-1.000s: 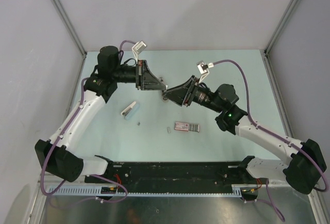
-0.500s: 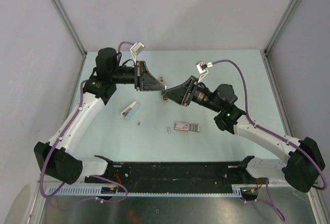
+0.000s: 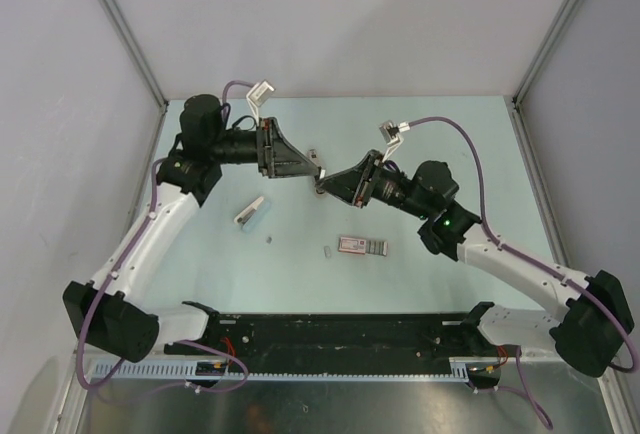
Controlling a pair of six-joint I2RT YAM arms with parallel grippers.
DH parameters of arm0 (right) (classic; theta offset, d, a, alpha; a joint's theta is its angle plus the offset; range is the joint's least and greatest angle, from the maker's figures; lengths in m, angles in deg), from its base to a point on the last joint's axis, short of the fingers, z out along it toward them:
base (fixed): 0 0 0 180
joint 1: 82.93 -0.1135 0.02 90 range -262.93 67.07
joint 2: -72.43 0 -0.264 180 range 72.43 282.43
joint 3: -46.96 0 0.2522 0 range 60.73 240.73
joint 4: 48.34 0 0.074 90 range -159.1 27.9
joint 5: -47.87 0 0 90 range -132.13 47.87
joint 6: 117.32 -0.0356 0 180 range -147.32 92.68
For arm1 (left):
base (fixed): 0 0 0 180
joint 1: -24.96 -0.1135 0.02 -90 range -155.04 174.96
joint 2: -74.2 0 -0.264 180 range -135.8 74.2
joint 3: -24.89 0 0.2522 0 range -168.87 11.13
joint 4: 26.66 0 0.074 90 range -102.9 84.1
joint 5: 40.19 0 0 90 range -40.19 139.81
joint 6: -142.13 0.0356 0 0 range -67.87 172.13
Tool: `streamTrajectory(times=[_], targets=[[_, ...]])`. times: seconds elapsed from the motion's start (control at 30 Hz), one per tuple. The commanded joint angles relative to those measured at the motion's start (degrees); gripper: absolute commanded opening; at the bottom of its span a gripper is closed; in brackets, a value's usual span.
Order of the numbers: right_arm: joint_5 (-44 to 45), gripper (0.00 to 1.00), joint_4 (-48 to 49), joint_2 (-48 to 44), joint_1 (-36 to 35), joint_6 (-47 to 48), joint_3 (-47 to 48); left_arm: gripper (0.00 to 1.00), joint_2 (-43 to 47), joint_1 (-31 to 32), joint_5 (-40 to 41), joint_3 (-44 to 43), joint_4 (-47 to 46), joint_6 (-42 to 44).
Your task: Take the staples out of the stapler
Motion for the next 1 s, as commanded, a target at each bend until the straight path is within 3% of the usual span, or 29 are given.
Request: streamTrajectory(times=[0.0, 0.17, 0.37, 0.63, 0.97], targets=[[5.3, 0.11, -16.8, -2.8, 0.0, 6.1, 4.7, 0.75, 2.7, -2.6, 2.7, -0.3, -0.8, 2.7], [16.4, 0.08, -40.1, -1.8, -0.6, 11.0, 8.6, 0.75, 1.5, -4.2, 10.7, -2.1, 10.2, 15.7], [27.8, 0.0, -56.6, 2.9, -2.6, 9.5, 9.1, 0.71, 0.5, -3.6, 24.7, 1.5, 18.9, 28.9], [38.3, 0.0, -65.5, 10.6, -5.0, 4.4, 9.1, 0.7, -0.3, -1.4, 37.4, 6.7, 21.6, 38.5], [44.3, 0.0, -68.2, 17.9, -7.5, -5.1, 9.9, 0.69, 0.4, 0.0, 43.0, 10.5, 21.8, 41.8]])
